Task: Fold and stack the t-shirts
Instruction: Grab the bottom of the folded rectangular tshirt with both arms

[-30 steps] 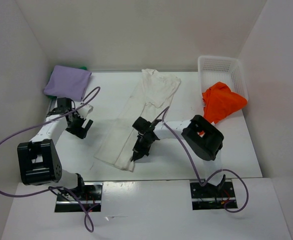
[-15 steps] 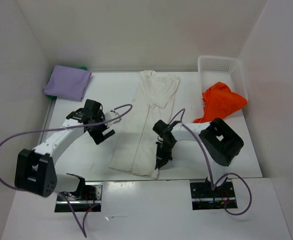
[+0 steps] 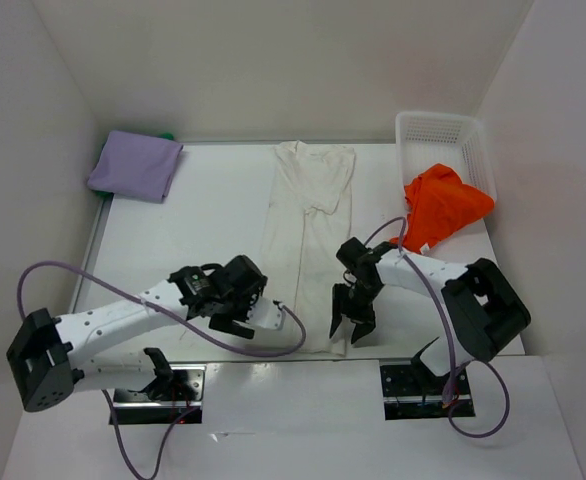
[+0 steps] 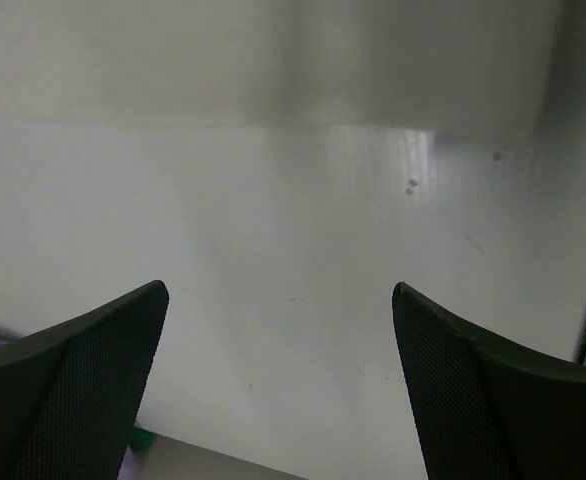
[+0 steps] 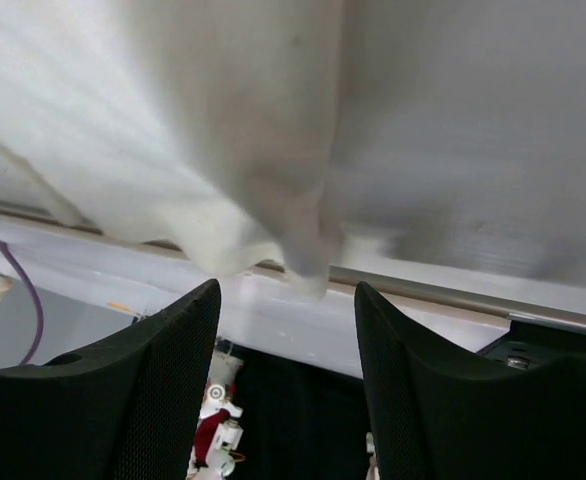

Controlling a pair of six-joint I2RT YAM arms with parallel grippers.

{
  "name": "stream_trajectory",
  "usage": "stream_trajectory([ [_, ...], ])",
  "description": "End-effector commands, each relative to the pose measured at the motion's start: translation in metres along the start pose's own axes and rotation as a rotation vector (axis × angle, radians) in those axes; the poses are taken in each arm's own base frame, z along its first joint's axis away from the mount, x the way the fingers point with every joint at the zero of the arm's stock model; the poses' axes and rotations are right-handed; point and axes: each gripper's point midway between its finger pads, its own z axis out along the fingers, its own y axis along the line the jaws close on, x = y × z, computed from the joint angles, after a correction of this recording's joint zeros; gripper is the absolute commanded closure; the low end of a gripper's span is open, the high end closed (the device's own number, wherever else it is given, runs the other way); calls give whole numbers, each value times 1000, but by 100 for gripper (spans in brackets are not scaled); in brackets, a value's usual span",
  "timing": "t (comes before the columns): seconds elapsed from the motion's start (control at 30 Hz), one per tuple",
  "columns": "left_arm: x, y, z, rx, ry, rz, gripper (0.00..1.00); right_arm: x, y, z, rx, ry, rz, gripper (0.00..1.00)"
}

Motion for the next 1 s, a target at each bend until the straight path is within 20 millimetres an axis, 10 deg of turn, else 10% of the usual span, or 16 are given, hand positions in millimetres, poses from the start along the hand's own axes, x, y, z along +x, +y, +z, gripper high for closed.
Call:
stream_trajectory([
  [0.0,-18,-10,16,37,10,155,1,2,10,-18,-48,-54,-48,38],
  [0.4,-47,-82,49,264,-74,391,5,1,10,-6,-80,-63,3,39],
  [0.57,-43,-82,65,245,-61,431,11,3,1,3,-47,-43,29,41],
  [0.97,-47,-91,76,339,-56,500,52,3,-1,8,-52,-36,20,41],
])
